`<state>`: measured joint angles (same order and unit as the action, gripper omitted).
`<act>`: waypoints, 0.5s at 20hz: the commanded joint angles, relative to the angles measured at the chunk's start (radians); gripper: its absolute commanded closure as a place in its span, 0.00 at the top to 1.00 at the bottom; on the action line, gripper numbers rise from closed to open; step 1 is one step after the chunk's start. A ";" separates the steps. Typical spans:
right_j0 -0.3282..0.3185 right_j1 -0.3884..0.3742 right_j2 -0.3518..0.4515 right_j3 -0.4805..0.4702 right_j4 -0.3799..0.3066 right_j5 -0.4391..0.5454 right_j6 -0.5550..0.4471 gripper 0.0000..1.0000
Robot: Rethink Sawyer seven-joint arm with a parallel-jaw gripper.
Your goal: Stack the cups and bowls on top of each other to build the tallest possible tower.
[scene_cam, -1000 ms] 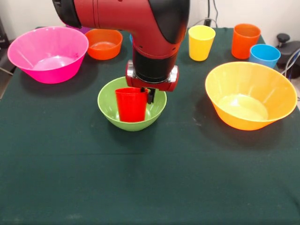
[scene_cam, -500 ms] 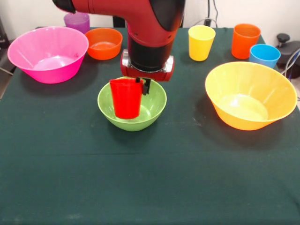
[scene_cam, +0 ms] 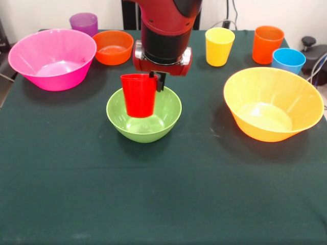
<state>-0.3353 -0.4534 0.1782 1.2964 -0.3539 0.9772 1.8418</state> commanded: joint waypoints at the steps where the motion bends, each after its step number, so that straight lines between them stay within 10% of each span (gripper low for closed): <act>1: 0.005 0.012 0.026 0.066 -0.037 0.003 -0.055 0.00; 10: 0.010 0.029 0.027 0.038 -0.051 -0.018 -0.056 0.00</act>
<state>-0.3353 -0.4515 0.1782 1.3053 -0.3539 0.9772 1.8418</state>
